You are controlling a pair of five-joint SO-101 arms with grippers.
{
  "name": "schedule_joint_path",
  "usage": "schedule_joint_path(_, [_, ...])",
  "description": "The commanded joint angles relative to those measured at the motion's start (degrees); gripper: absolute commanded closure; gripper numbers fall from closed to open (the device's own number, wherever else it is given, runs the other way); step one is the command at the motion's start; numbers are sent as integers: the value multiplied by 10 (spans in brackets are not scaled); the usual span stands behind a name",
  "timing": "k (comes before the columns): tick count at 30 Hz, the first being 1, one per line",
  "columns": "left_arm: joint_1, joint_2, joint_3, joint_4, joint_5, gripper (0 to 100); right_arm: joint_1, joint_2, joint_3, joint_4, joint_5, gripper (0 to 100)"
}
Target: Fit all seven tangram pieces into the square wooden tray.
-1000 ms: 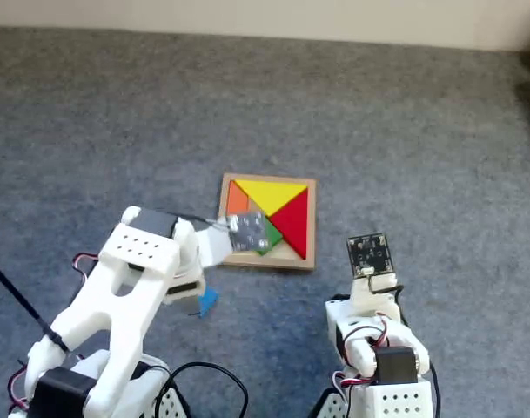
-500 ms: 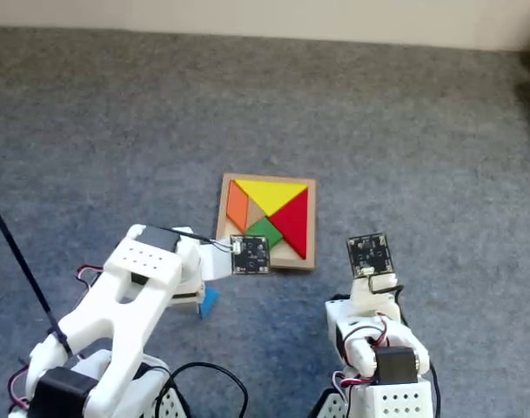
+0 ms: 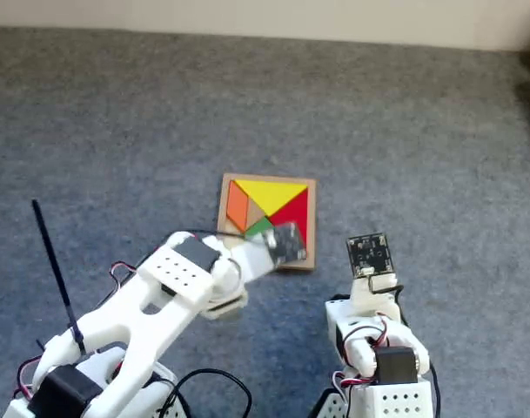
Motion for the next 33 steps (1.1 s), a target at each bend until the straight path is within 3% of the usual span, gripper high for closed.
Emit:
schedule_joint_path(1, [-2,-15,-76,-3,99,759,7,-19,82,6,-3,981])
schedule_joint_path(3, [-15,-18,-94,25,84,759,7,-19,82,6,-3,981])
schedule_joint_path(9, [-75,-15,-124,132,-64,761,7,-19,82,6,-3,981])
schedule_joint_path(14, [-154,-15,-102,135,-186,761,7,-19,82,6,-3,981])
schedule_joint_path(17, [-168,-15,-60,108,-242,761,7,-19,82,6,-3,981])
schedule_joint_path(24, [-163,-15,22,-35,-201,761,7,-19,82,6,-3,981])
schedule_joint_path(33, [-66,-14,23,-41,-61,761,7,-19,82,6,-3,981])
